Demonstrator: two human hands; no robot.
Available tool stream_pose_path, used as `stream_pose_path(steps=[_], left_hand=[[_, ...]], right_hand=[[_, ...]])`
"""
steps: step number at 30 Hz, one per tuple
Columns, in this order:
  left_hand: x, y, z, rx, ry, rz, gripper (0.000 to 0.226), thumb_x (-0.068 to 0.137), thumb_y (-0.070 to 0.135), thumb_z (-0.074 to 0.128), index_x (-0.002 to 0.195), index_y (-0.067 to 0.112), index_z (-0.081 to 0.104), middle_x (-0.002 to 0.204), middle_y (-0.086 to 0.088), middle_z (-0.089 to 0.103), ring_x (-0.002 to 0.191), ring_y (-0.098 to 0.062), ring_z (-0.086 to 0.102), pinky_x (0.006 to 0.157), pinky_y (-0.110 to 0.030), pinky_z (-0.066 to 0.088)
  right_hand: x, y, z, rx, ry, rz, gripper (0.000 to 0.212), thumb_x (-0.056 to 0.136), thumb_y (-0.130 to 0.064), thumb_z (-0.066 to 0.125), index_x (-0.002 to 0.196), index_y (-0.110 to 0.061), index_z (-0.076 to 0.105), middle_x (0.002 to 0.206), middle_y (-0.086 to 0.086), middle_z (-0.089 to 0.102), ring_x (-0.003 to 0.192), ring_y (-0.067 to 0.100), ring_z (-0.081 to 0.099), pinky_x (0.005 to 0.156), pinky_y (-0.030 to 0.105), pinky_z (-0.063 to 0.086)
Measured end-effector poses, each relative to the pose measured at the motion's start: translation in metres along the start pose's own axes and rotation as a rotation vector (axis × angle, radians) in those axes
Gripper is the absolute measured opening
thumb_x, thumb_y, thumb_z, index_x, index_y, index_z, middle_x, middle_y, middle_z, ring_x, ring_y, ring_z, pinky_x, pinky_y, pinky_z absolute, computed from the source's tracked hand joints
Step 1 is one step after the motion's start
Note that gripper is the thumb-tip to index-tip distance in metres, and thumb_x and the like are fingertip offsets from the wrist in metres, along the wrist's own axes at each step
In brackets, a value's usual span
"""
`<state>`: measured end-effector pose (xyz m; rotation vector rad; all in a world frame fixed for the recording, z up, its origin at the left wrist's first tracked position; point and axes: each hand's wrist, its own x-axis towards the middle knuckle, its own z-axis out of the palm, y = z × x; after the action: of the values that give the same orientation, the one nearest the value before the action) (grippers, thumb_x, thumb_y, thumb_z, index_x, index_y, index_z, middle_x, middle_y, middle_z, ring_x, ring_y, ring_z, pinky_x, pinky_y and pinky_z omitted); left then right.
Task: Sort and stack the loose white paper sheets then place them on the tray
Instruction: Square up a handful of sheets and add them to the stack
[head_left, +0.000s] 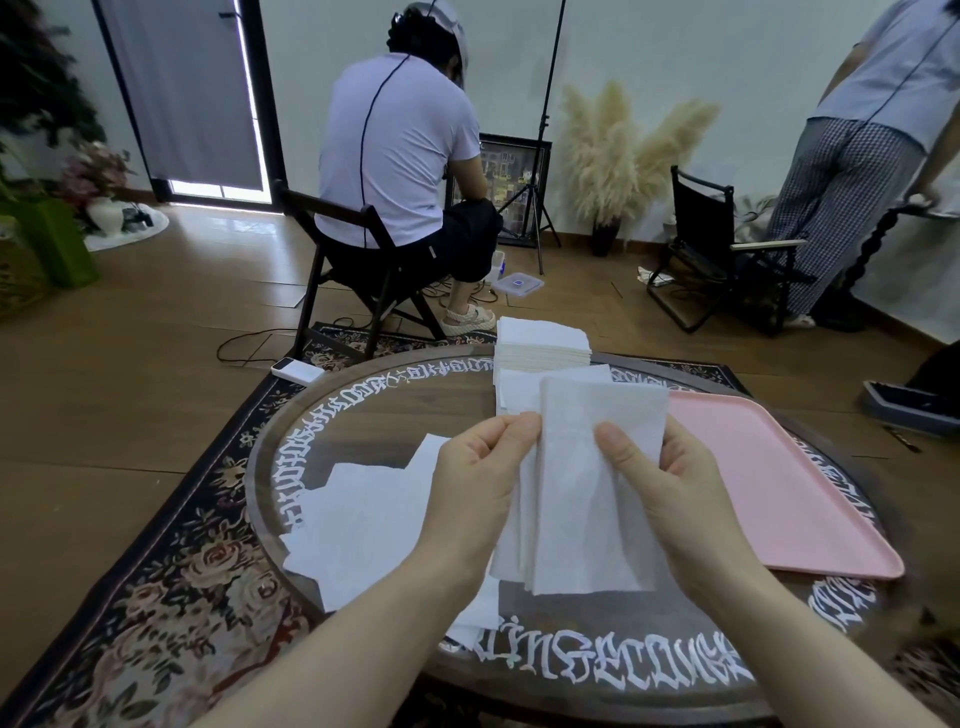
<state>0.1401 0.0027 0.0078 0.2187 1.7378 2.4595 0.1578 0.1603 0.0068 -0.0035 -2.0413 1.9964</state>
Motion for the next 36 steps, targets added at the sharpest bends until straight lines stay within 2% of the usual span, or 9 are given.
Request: stream_pose_path(steps=[3, 9, 14, 20, 24, 27, 30, 32, 36], left_hand=[[-0.002, 0.0, 0.0, -0.025, -0.027, 0.028, 0.033, 0.072, 0.035, 0.076, 0.094, 0.011, 0.075, 0.094, -0.009, 0.077, 0.086, -0.021, 0.074, 0.074, -0.026, 0.057], [-0.001, 0.004, -0.006, 0.054, 0.015, 0.076, 0.008, 0.084, 0.006, 0.073, 0.082, 0.014, 0.074, 0.082, -0.009, 0.077, 0.073, -0.018, 0.074, 0.063, -0.025, 0.057], [-0.002, 0.003, -0.015, 0.381, -0.122, 0.151, 0.013, 0.075, 0.036, 0.076, 0.081, 0.023, 0.076, 0.081, -0.03, 0.068, 0.069, -0.029, 0.065, 0.068, -0.041, 0.051], [-0.009, 0.003, -0.018, 0.365, -0.198, 0.125, 0.018, 0.073, 0.038, 0.075, 0.083, 0.023, 0.076, 0.081, -0.018, 0.074, 0.072, -0.024, 0.069, 0.067, -0.042, 0.053], [-0.004, 0.006, -0.021, 0.196, -0.092, 0.11, 0.011, 0.07, 0.025, 0.084, 0.078, 0.024, 0.077, 0.081, -0.012, 0.076, 0.071, -0.022, 0.072, 0.068, -0.037, 0.057], [-0.003, 0.007, -0.02, 0.016, -0.033, 0.092, 0.01, 0.069, 0.027, 0.077, 0.077, 0.022, 0.079, 0.084, -0.01, 0.077, 0.072, -0.018, 0.072, 0.064, -0.028, 0.057], [-0.003, 0.008, -0.016, -0.002, 0.005, 0.106, 0.023, 0.075, 0.036, 0.069, 0.086, 0.019, 0.078, 0.089, -0.007, 0.077, 0.078, -0.016, 0.069, 0.068, -0.028, 0.056], [-0.002, 0.008, -0.015, 0.002, 0.024, 0.135, 0.019, 0.083, 0.023, 0.069, 0.101, 0.021, 0.074, 0.092, -0.007, 0.077, 0.083, -0.018, 0.069, 0.074, -0.033, 0.057], [-0.002, 0.008, -0.014, 0.019, 0.013, 0.192, 0.053, 0.091, 0.005, 0.063, 0.133, 0.033, 0.046, 0.086, -0.003, 0.077, 0.08, -0.014, 0.072, 0.071, -0.029, 0.057]], right_hand=[[0.0, 0.0, 0.0, 0.028, -0.003, -0.009, 0.035, 0.08, -0.036, 0.066, 0.112, -0.022, 0.068, 0.104, -0.002, 0.076, 0.092, 0.018, 0.073, 0.068, 0.026, 0.058], [0.003, -0.009, -0.004, -0.035, 0.051, -0.105, 0.036, 0.076, -0.031, 0.071, 0.107, -0.016, 0.064, 0.103, 0.003, 0.074, 0.094, 0.024, 0.071, 0.072, 0.027, 0.057], [0.004, -0.023, -0.017, -0.437, -0.038, -0.358, 0.04, 0.074, -0.037, 0.079, 0.11, -0.027, 0.063, 0.128, -0.011, 0.058, 0.123, 0.004, 0.048, 0.098, 0.015, 0.037], [-0.001, -0.016, -0.013, -0.318, -0.297, -0.154, 0.022, 0.064, -0.034, 0.082, 0.081, -0.021, 0.073, 0.12, -0.019, 0.063, 0.122, 0.001, 0.053, 0.095, 0.015, 0.042], [0.003, -0.011, -0.017, -0.075, -0.273, 0.019, 0.036, 0.067, -0.018, 0.086, 0.101, -0.015, 0.073, 0.105, -0.002, 0.074, 0.096, 0.014, 0.07, 0.073, 0.021, 0.054], [0.002, -0.003, -0.014, 0.091, -0.264, 0.1, 0.043, 0.066, -0.015, 0.081, 0.107, -0.009, 0.072, 0.106, 0.007, 0.076, 0.096, 0.018, 0.072, 0.072, 0.02, 0.055], [0.002, 0.004, -0.01, 0.115, -0.223, 0.121, 0.047, 0.065, -0.024, 0.076, 0.108, -0.006, 0.07, 0.106, 0.007, 0.076, 0.097, 0.018, 0.072, 0.074, 0.019, 0.055], [0.003, 0.007, -0.009, 0.086, -0.196, 0.11, 0.052, 0.065, -0.029, 0.075, 0.111, -0.005, 0.068, 0.107, 0.006, 0.076, 0.101, 0.018, 0.071, 0.077, 0.02, 0.056], [0.004, 0.008, -0.01, 0.075, -0.166, 0.094, 0.052, 0.067, -0.029, 0.072, 0.113, -0.005, 0.067, 0.107, 0.005, 0.075, 0.101, 0.02, 0.071, 0.077, 0.022, 0.057]])
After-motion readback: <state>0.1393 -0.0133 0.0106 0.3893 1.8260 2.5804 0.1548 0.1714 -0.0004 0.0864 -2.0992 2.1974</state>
